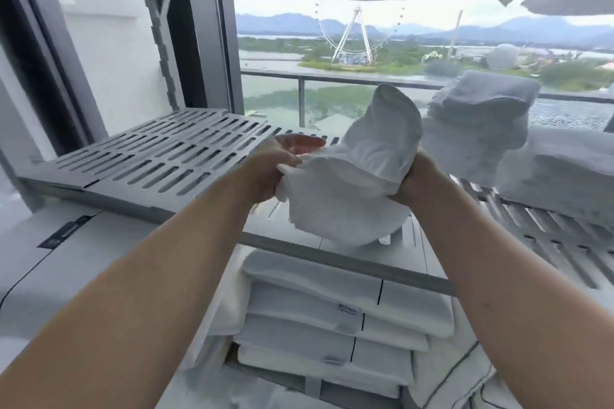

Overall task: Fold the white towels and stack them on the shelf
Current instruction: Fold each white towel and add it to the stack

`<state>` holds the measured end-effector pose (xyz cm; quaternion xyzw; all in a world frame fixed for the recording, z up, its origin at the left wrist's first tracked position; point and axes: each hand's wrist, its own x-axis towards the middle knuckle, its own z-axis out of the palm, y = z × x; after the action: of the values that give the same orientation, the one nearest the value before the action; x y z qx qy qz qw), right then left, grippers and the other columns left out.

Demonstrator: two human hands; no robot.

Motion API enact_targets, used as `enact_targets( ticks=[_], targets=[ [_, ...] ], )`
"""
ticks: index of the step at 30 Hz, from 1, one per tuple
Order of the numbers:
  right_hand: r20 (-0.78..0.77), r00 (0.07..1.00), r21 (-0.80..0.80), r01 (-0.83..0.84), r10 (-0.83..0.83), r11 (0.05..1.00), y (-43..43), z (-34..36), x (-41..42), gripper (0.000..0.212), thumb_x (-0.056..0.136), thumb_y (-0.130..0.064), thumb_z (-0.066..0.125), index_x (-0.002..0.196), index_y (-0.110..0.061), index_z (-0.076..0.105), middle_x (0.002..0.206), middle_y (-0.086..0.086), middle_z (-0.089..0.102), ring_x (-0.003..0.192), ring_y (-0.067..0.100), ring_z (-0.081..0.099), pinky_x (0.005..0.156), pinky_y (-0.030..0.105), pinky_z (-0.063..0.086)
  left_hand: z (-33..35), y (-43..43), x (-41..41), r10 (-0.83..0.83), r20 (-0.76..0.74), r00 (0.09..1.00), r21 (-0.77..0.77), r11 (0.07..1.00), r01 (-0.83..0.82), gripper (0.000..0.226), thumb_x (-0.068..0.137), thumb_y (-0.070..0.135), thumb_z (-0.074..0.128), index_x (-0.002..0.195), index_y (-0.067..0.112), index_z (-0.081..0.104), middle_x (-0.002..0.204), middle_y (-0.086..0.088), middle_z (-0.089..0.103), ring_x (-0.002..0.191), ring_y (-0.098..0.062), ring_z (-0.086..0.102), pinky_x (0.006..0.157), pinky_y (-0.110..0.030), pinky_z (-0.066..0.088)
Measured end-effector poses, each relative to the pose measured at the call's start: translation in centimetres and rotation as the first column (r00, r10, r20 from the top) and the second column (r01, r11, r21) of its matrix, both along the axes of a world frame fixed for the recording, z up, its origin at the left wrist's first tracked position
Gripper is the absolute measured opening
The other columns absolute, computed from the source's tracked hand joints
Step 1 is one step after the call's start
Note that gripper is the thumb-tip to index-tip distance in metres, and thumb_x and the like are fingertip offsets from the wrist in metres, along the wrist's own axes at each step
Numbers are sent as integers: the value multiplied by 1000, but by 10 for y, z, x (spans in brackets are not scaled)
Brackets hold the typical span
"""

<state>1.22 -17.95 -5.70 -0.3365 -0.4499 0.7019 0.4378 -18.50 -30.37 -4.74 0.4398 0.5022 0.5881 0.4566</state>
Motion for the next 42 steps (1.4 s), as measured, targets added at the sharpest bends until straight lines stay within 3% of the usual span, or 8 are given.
enact_targets(
  ticks=[4, 10, 14, 19, 25, 31, 37, 42],
  targets=[
    [-99, 989, 48, -108, 112, 993, 34, 12, 17, 44, 108, -7, 26, 83, -7, 62, 77, 10, 58, 75, 24, 60, 76, 29, 51, 38, 28, -29, 205, -726, 657, 129, 978, -163, 39, 80, -6, 69, 97, 27, 81, 118, 9, 71, 104, -11, 68, 84, -24, 56],
    [374, 906, 312, 75, -195, 947, 89, -7, 24, 42, 86, 7, 55, 49, -13, 54, 58, 5, 47, 63, 19, 41, 59, 34, 34, 33, 87, -69, 198, -980, 34, 176, 925, -337, 46, 84, -6, 51, 94, 30, 77, 132, -4, 62, 119, -26, 60, 104, -41, 48],
    [632, 734, 418, -50, -251, 907, 118, -40, 8, 25, 84, -14, 67, 64, -10, 53, 66, 9, 44, 67, 18, 37, 60, 35, 32, -18, 119, -65, -97, -988, 117, -138, 893, -428, 31, 99, 17, 48, 111, 25, 75, 129, 0, 66, 102, -20, 62, 95, -40, 51],
    [768, 534, 512, -182, -353, 839, 133, -43, -8, 28, 77, -8, 56, 52, -11, 44, 56, 5, 47, 63, 24, 36, 52, 34, 27, -44, 137, -61, -36, -999, 2, -31, 836, -547, 44, 101, 45, 36, 135, 21, 52, 131, -13, 63, 117, -32, 59, 94, -44, 49],
    [762, 518, 520, -131, -389, 844, 130, -43, -10, 14, 57, -27, 45, 61, -14, 48, 64, 9, 45, 67, 21, 33, 57, 35, 25, -60, 146, -56, 78, -995, -65, 95, 940, -327, 39, 101, 24, 33, 133, 12, 50, 133, -11, 56, 118, -31, 57, 95, -44, 47],
    [621, 597, 519, 171, -507, 838, 122, -49, -24, 47, 104, -45, 36, 104, -12, 70, 123, 18, 66, 113, 33, 58, 86, 34, 37, -52, 152, -73, 176, -977, -119, 194, 969, -157, 18, 97, 18, 43, 102, 15, 59, 112, -8, 50, 86, -31, 60, 71, -39, 44],
    [421, 734, 661, 153, -532, 734, 68, -45, -35, 66, 84, -81, 39, 127, -33, 56, 112, -9, 66, 104, 17, 65, 89, 46, 52, -9, 163, -127, 561, -825, -65, 565, 823, -61, 17, 92, 11, 53, 97, 17, 67, 104, -11, 62, 99, -35, 60, 73, -42, 51],
    [684, 495, 643, -62, -536, 763, 51, -63, -53, 88, 81, -52, 75, 152, -27, 29, 145, 12, 50, 128, 29, 53, 107, 42, 43, -9, 156, -130, 576, -812, 94, 578, 816, -15, 21, 90, 12, 51, 104, 20, 64, 85, -1, 65, 92, -32, 63, 68, -36, 48]
  ],
)
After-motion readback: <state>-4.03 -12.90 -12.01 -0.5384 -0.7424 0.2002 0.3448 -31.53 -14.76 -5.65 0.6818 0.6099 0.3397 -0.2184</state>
